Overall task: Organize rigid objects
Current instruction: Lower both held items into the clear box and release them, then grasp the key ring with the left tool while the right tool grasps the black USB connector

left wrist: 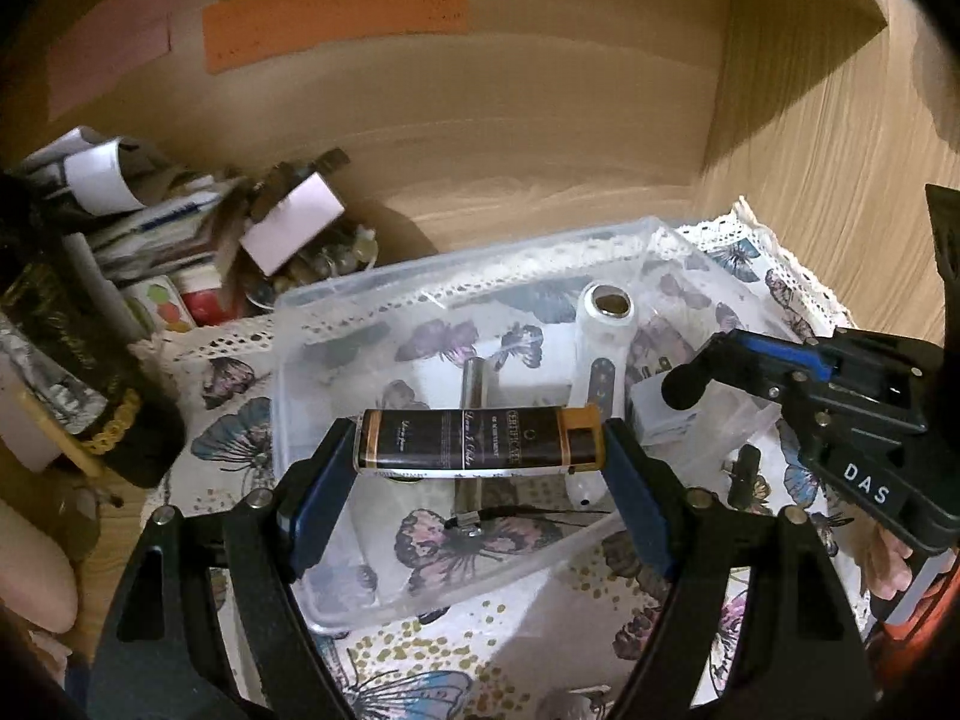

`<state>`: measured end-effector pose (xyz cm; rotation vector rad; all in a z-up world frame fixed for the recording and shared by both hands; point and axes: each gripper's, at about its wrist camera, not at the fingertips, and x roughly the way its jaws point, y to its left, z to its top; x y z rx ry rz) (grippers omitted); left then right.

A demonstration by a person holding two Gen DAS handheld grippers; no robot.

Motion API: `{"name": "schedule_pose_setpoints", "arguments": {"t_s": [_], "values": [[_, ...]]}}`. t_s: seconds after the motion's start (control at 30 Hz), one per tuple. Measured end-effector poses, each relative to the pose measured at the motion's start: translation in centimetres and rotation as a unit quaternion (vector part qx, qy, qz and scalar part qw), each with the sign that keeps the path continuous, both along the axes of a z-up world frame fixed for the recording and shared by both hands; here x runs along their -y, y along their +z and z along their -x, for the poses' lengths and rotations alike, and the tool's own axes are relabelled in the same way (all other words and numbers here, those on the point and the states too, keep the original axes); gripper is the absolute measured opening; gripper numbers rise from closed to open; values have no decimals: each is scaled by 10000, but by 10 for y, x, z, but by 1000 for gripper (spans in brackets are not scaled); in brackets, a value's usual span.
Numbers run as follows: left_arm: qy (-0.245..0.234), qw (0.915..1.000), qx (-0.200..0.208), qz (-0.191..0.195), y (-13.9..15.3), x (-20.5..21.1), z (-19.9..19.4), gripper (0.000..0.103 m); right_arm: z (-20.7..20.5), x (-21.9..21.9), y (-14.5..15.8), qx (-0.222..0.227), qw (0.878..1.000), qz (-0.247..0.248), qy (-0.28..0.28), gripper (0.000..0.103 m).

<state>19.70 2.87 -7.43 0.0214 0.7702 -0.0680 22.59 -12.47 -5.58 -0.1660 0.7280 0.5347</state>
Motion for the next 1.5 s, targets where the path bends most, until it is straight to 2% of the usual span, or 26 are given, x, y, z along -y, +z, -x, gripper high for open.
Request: {"name": "schedule_pose_setpoints", "arguments": {"t_s": [0.13,0.27,0.37,0.53,0.73,0.87,1.07,1.33,1.43,1.5], "values": [[-15,9999,-106,88,-3,-1,-4,80,0,-1,-2,-46,10000,55,-19,11],[26,9999,-61,132,2,-4,2,81,4,3,4,20,10000,-24,5,29],[82,9999,36,117,9,-6,13,81,12,8,12,145,9999,-55,29,30],[183,9996,172,104,18,-13,35,94,29,21,23,351,9994,-47,27,42],[261,9996,59,-63,8,-17,64,97,46,38,21,369,9992,118,-60,50],[201,9996,-158,-90,-8,-18,81,98,53,49,7,173,9995,279,-45,50],[183,9981,-581,-125,-36,-17,100,98,46,47,-28,-436,9976,505,188,50],[153,9963,-838,-119,-56,-13,108,98,22,24,-53,-753,9927,910,254,50],[73,9953,-965,-60,-62,-8,108,98,20,23,-53,-725,9934,856,233,50],[24,9952,-978,-26,-64,-5,109,98,21,21,-53,-706,9936,840,265,44]]}}
